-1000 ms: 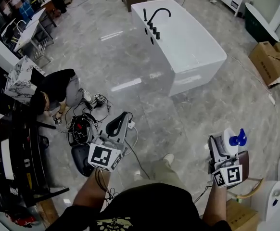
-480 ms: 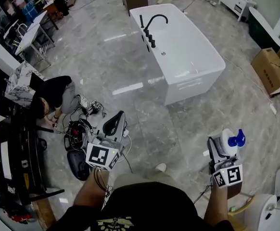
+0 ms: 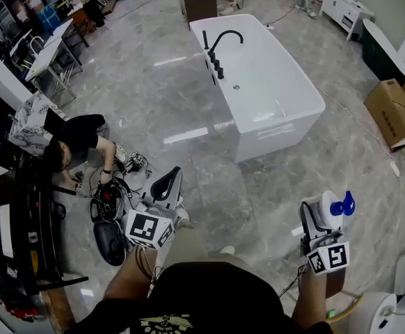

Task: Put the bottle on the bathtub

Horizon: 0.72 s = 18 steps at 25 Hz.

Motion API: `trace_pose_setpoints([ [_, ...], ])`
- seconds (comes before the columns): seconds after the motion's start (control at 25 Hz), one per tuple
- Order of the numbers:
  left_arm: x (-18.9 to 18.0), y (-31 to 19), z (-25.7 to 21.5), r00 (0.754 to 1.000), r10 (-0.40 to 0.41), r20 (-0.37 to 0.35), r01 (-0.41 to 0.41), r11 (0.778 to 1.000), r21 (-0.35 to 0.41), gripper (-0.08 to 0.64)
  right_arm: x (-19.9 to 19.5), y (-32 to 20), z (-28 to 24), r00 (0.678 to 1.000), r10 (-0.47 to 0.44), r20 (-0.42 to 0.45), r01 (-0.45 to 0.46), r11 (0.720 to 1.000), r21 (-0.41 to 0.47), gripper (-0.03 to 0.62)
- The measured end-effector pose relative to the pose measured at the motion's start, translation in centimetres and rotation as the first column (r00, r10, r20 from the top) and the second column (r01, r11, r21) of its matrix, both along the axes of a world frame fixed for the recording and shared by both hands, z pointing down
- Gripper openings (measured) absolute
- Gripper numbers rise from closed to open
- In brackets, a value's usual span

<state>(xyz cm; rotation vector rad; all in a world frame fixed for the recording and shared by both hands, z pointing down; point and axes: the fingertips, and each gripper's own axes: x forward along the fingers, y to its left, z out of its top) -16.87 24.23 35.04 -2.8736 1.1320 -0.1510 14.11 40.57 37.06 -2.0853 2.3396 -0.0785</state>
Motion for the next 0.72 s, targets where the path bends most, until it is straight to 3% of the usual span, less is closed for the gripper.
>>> trace_pose_setpoints([
  [0.28, 2.1, -3.1, -0.2, 1.000, 0.030, 0.006, -0.030, 0.999, 0.012, 0.009, 1.6, -2.6, -0.6, 0.999, 0.034, 0.008, -0.034, 0.999, 0.025, 0.258],
  [0.52, 3.9, -7.5, 1.1, 0.998, 0.062, -0.022, -0.062, 0.997, -0.036, 0.009, 2.7, -5.8, -0.5, 0.998, 0.066, 0.000, -0.066, 0.998, 0.014, 0.258],
  [0.72, 5.3, -11.7, 0.9, 0.995, 0.095, -0.022, -0.095, 0.995, -0.030, 0.009, 3.0, -9.8, -0.2, 0.997, 0.075, 0.002, -0.075, 0.997, 0.001, 0.258],
])
